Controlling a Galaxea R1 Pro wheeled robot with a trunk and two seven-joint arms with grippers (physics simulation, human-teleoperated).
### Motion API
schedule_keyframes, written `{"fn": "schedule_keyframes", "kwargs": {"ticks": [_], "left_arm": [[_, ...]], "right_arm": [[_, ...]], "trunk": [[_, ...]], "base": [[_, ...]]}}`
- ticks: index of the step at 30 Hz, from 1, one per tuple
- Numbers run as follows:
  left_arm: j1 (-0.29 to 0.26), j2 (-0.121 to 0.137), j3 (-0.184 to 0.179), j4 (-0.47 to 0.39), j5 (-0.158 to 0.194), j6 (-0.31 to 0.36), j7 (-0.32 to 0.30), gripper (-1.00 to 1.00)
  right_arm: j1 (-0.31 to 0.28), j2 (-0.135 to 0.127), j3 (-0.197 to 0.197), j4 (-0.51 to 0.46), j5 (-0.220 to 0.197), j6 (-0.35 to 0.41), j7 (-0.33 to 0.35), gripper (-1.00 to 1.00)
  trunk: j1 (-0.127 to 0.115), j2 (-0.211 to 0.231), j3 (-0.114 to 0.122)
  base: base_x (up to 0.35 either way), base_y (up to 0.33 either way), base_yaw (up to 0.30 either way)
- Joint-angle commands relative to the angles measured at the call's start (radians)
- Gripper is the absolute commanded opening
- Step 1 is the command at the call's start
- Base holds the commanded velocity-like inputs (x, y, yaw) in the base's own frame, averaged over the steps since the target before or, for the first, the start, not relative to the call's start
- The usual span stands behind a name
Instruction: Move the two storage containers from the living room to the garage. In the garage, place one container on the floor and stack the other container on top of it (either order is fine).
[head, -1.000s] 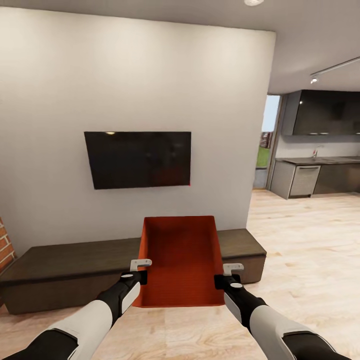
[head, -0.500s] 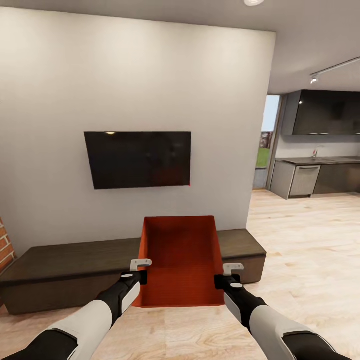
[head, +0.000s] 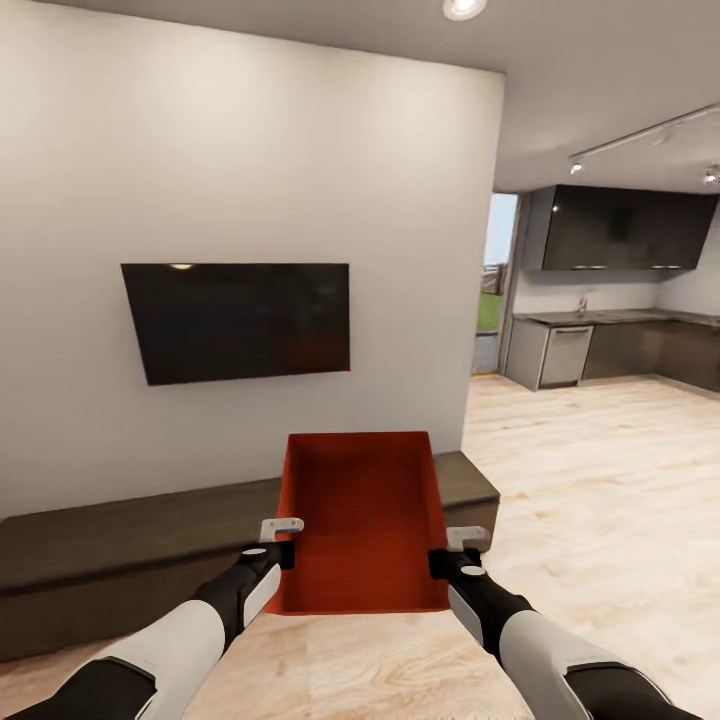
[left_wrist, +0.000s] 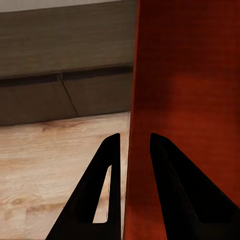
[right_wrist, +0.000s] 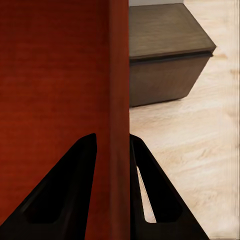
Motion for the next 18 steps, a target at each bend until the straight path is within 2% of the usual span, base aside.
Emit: {"fn": "schedule_keyframes", "kwargs": {"ticks": [1,18], "left_arm": [[-0.001,0.002,0.011,-0.006,-0.028,0.005,0.017,-1.0],[-0.001,0.002,0.011,-0.006,-0.028,0.005,0.017,-1.0]], "right_arm": [[-0.001,0.0,-0.005,0.005,-0.004,-0.002,-0.005,-1.0],[-0.001,0.0,-0.005,0.005,-0.004,-0.002,-0.005,-1.0]], "trunk": [[0.0,-0.002,-0.002],[0.0,-0.002,-0.002]], "base": [[0.0,0.0,-0.296],[0.0,0.0,-0.297]]}}
